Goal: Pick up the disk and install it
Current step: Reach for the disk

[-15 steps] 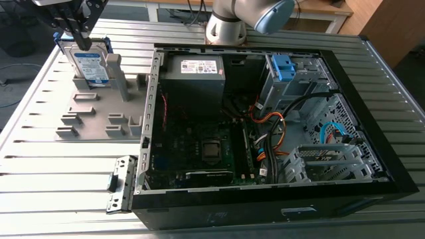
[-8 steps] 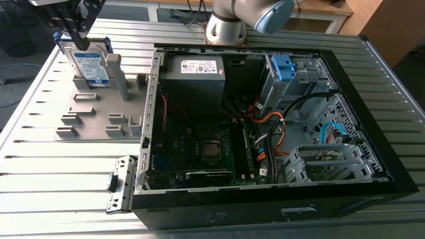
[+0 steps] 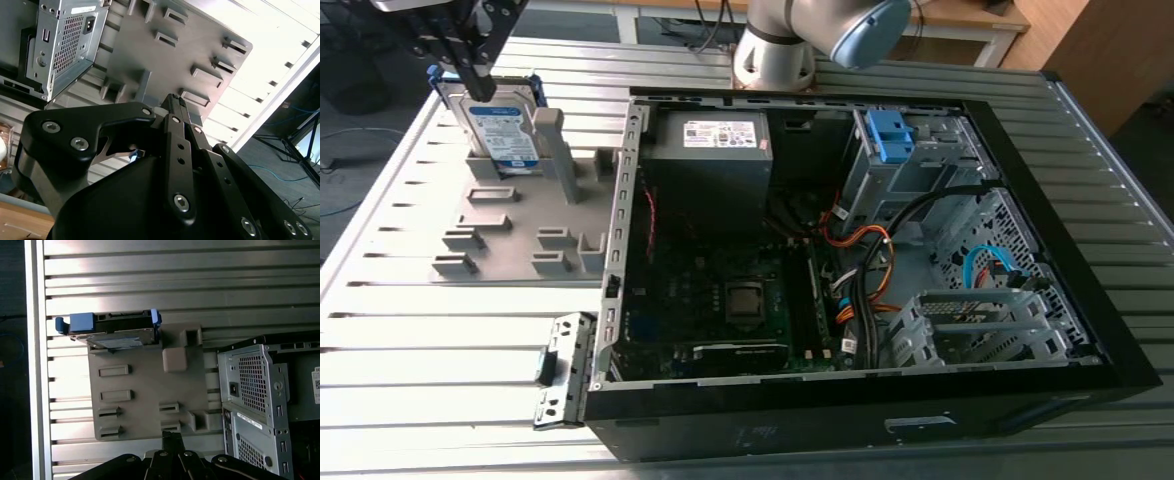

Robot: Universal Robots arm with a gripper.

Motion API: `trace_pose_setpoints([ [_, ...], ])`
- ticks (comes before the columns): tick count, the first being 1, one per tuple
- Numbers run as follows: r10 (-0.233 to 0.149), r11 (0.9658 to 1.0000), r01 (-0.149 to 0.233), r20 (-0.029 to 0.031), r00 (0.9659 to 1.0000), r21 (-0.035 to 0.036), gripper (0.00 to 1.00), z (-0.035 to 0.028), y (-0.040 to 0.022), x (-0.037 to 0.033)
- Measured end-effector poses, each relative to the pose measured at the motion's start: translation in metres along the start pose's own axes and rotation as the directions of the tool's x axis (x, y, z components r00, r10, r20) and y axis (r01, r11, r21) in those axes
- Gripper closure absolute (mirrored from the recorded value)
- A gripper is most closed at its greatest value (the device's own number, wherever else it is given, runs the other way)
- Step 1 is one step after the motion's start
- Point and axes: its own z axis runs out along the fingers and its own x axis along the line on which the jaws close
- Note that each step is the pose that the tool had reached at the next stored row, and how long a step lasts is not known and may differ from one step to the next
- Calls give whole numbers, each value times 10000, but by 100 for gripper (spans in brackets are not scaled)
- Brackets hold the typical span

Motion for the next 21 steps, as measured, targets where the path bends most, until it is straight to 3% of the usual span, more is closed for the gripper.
trace_pose_setpoints([
  [21, 0, 10000, 0, 0, 10000, 0, 89, 4, -6, 81],
])
